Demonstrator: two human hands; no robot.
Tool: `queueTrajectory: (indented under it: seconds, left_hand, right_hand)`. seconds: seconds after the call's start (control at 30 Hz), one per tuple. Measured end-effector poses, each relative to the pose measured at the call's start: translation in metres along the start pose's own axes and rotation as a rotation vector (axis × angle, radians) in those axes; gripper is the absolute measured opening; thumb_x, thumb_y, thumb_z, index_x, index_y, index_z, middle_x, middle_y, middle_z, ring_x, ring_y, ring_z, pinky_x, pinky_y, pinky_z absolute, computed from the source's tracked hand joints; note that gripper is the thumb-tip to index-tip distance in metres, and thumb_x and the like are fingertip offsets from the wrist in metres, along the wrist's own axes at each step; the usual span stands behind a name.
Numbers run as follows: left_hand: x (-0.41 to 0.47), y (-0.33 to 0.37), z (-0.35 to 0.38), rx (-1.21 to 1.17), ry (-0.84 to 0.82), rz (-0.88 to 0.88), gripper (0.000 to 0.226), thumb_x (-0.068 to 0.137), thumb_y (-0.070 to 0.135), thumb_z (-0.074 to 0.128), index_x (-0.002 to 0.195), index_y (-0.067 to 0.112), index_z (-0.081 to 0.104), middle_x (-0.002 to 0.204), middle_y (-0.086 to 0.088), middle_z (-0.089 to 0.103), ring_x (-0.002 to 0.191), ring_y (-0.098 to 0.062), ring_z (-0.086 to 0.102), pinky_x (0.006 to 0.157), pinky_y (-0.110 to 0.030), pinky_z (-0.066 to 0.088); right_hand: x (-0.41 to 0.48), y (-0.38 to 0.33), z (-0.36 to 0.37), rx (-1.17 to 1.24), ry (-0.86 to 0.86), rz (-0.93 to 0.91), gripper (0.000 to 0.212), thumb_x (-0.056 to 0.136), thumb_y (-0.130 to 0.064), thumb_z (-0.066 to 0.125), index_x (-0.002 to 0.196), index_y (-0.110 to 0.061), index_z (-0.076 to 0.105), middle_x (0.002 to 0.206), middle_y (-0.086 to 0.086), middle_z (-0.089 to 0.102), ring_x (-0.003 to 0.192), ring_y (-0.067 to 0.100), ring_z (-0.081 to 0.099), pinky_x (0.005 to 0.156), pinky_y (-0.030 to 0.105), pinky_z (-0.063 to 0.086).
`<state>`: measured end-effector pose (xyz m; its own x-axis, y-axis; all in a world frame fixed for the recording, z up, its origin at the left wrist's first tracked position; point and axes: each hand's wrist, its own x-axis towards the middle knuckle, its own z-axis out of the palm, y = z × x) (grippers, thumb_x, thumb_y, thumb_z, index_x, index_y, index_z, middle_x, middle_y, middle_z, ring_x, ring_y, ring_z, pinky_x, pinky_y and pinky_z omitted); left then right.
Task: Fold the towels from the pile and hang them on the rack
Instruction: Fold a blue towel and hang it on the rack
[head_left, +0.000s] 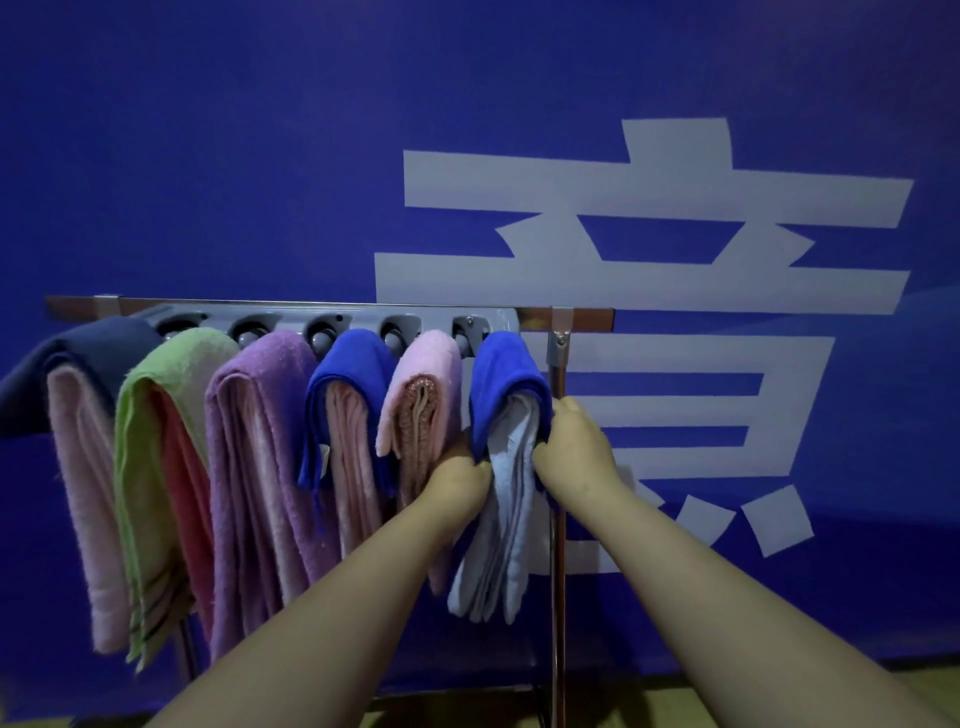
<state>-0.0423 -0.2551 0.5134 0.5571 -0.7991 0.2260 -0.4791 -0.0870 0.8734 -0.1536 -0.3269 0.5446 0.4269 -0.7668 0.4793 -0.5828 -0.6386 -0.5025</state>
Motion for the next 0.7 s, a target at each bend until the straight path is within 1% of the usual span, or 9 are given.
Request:
queueTrajectory:
  seconds: [0.03,0.1,0.17,0.23,0.3,0.4,0.5,0.57,0.7]
  left_hand:
    - [-0.004,-0.003,0.000,0.040,-0.057,-0.007,0.017,0.098,0.010,0.049,0.110,0.006,0.059,0.111,-0.020,0.064,0.085,-0.018,0.061,0.061,-0.019,0.048]
    - [-0.006,-0.013,0.003,0.121,-0.137,-0.019,0.025,0.097,0.008,0.046,0.112,-0.006,0.059,0.109,-0.025,0.063,0.088,-0.029,0.061,0.067,-0.032,0.044]
    - [-0.006,-0.025,0.006,0.180,-0.160,-0.026,0.019,0.096,0.009,0.046,0.102,-0.001,0.061,0.091,-0.017,0.061,0.081,-0.023,0.054,0.063,-0.027,0.039]
    - [-0.006,-0.034,0.008,0.210,-0.159,-0.024,0.013,0.096,0.011,0.046,0.091,0.005,0.057,0.085,-0.010,0.058,0.080,-0.022,0.051,0.066,-0.026,0.038]
    - [-0.008,-0.039,0.010,0.212,-0.167,-0.014,0.018,0.096,0.011,0.045,0.095,0.001,0.060,0.094,-0.015,0.063,0.086,-0.026,0.056,0.073,-0.028,0.042]
    - [-0.012,-0.041,0.011,0.172,-0.160,0.013,0.024,0.095,0.005,0.043,0.103,-0.006,0.063,0.105,-0.020,0.065,0.100,-0.032,0.060,0.081,-0.027,0.043]
    - [-0.021,-0.040,0.009,0.170,-0.175,0.029,0.026,0.095,0.004,0.042,0.108,-0.004,0.063,0.107,-0.012,0.065,0.101,-0.023,0.059,0.082,-0.021,0.041]
    - [-0.026,-0.043,0.009,0.180,-0.207,0.030,0.026,0.097,0.010,0.043,0.113,0.001,0.062,0.114,-0.009,0.064,0.104,-0.017,0.056,0.084,-0.020,0.039]
    - [-0.039,-0.050,0.006,0.280,-0.266,-0.013,0.022,0.101,0.019,0.041,0.104,0.003,0.056,0.116,-0.018,0.062,0.105,-0.029,0.057,0.079,-0.026,0.038]
  right_hand:
    - [-0.002,-0.001,0.004,0.001,-0.032,0.030,0.020,0.090,-0.007,0.052,0.108,-0.012,0.058,0.112,0.010,0.056,0.103,0.032,0.055,0.084,0.045,0.051]
    - [-0.006,-0.001,0.013,-0.021,-0.085,0.066,0.022,0.090,-0.005,0.052,0.111,-0.005,0.058,0.117,0.011,0.055,0.106,0.032,0.054,0.087,0.046,0.051]
    - [-0.011,0.002,0.021,-0.031,-0.100,0.065,0.020,0.090,-0.007,0.051,0.109,-0.006,0.058,0.115,0.010,0.055,0.104,0.032,0.055,0.087,0.046,0.052]
    - [-0.016,0.005,0.027,-0.039,-0.109,0.063,0.012,0.091,-0.009,0.051,0.102,-0.010,0.058,0.110,0.007,0.055,0.100,0.031,0.058,0.084,0.046,0.053]
    - [-0.021,0.009,0.032,-0.053,-0.119,0.074,0.011,0.092,-0.010,0.050,0.100,-0.010,0.057,0.107,0.008,0.056,0.098,0.031,0.059,0.082,0.045,0.054]
    - [-0.030,0.014,0.039,-0.119,-0.171,0.105,0.019,0.096,-0.010,0.045,0.111,-0.009,0.055,0.109,0.012,0.061,0.100,0.031,0.060,0.080,0.039,0.053]
    - [-0.040,0.017,0.044,-0.142,-0.254,0.138,0.019,0.096,-0.012,0.045,0.112,-0.010,0.056,0.111,0.012,0.063,0.099,0.031,0.062,0.080,0.040,0.054]
    - [-0.048,0.017,0.046,-0.164,-0.309,0.155,0.019,0.096,-0.013,0.047,0.112,-0.010,0.056,0.112,0.011,0.064,0.099,0.030,0.063,0.081,0.041,0.055]
    - [-0.067,0.014,0.043,-0.189,-0.410,0.176,0.022,0.096,-0.014,0.050,0.117,-0.013,0.055,0.114,0.009,0.064,0.102,0.027,0.064,0.087,0.042,0.054]
